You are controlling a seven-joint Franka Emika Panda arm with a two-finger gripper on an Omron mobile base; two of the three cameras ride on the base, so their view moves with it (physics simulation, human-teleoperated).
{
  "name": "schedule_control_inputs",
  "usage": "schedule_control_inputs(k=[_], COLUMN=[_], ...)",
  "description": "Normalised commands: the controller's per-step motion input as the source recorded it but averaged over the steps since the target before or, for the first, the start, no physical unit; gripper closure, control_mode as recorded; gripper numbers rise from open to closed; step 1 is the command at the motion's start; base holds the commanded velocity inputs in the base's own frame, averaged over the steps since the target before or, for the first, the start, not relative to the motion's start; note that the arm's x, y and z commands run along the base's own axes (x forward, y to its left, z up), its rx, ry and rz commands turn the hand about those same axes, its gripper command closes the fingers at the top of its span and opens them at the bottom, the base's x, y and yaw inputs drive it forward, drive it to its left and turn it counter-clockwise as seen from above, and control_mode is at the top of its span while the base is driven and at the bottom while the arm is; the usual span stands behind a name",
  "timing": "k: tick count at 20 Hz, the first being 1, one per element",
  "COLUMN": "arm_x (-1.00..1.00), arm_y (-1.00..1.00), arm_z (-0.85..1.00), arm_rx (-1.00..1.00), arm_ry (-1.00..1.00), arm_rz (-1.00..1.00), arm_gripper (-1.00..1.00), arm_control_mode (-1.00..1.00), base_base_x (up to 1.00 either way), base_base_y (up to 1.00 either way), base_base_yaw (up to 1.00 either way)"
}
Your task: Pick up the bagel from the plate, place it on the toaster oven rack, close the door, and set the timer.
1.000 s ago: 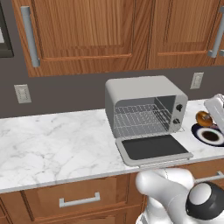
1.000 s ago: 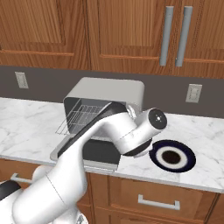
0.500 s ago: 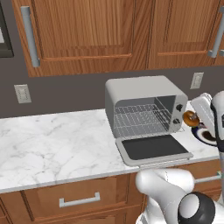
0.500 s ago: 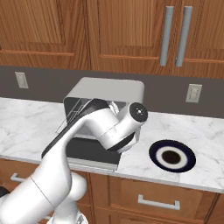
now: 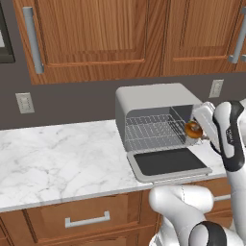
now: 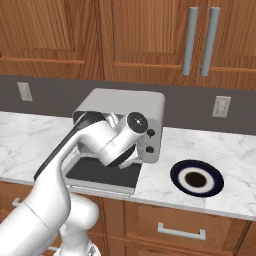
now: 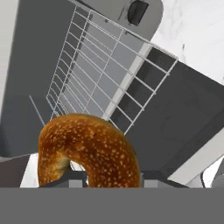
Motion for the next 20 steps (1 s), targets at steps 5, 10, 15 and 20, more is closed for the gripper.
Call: schedule_control_inputs(k=[5, 10, 15, 20], arm_x=[0.30, 0.16, 0.21, 0.25], arm_y=[0.43, 0.30, 0.21, 0.15], arm_z=[0.00, 0.00, 0.00, 0.00], arm_rx=[0.00, -0.02, -0.01, -0.01], arm_ry=[0.00, 0.02, 0.04, 0.03], arm_rz=[0.02, 0.00, 0.00, 0.00], arm_gripper=[1.00, 1.00, 1.00, 1.00], arm_control_mode=[-1.00, -1.00, -1.00, -1.00], base_base_x=[0.00, 0.00, 0.00, 0.00], base_base_y=[0.00, 0.00, 0.00, 0.00], base_base_yaw=[0.00, 0.00, 0.00, 0.00])
